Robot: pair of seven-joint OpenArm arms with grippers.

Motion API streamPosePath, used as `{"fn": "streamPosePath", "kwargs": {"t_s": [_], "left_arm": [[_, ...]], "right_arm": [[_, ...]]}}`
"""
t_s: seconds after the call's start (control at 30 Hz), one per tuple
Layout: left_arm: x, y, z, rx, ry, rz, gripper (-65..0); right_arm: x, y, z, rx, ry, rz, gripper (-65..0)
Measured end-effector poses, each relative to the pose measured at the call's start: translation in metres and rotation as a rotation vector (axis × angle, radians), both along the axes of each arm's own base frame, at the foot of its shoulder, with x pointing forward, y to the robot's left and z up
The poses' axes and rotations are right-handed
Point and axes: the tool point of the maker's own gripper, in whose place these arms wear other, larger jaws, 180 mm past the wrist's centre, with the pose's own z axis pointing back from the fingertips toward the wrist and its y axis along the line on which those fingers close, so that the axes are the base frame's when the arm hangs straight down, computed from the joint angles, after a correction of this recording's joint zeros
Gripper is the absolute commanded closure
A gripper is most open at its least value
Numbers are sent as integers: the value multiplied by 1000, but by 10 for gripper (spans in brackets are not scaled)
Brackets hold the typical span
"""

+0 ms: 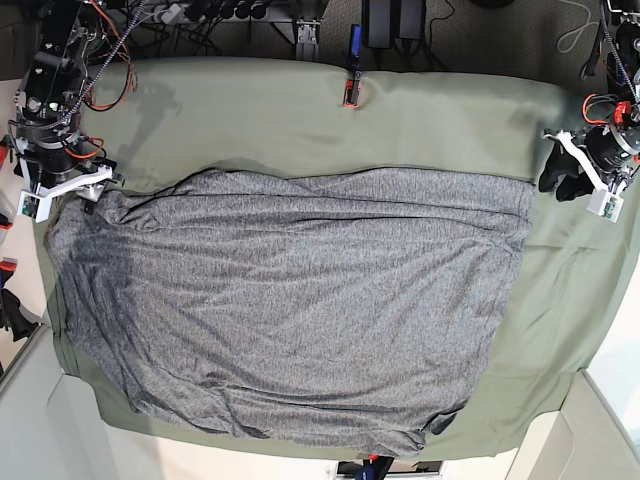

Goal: Fold the T-shirt properly
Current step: 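Pull both grippers apart, stretching the collar edge taut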

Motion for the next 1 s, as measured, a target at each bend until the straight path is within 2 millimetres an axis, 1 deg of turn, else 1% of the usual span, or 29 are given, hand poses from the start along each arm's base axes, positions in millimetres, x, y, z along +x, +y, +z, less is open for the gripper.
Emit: {"fn": "streamPosePath", "kwargs": {"t_s": [0.03,0.07,0.13,0.23,0.27,0.3,0.4,0.47,0.53,0.63,0.73,0.9,1.0], "left_arm": [[0,-1,-1,-7,-2,4,-272],[0,-3,-2,-19,-11,11,-272],[0,2,-7,-8,-9,42,-272],[3,16,-9,31,-5,87,-273],[5,18,-7,30,-14,92,-275],[7,19,-6,24,-28,96,-294],[6,20,-11,-18,-28,124,-364],[4,21,-15,-43,-22,142,-371],[6,19,-13,-68,-31,151,-371],[8,12,-9,-139,-33,155,-371],[4,-8,-8,-230,-19,95,-371],[0,-27,-20,-292,-6,109,-371],[-1,-31,-23,-293,-3,110,-371]], "right_arm": [[-1,3,-8,19,11,12,-407],[-2,2,-13,22,19,8,-407],[-3,2,-19,34,25,1,-407],[7,1,-18,43,12,-3,-407],[11,1,-16,43,1,-4,-407],[13,1,-16,46,-2,-5,-407],[17,3,-19,70,-3,-9,-407],[14,3,-25,78,13,-9,-407],[12,6,-33,85,29,-4,-407],[12,8,-36,90,32,-3,-407],[12,8,-37,91,33,-2,-407],[14,7,-34,85,13,-3,-407],[15,8,-35,85,14,-1,-407]]}}
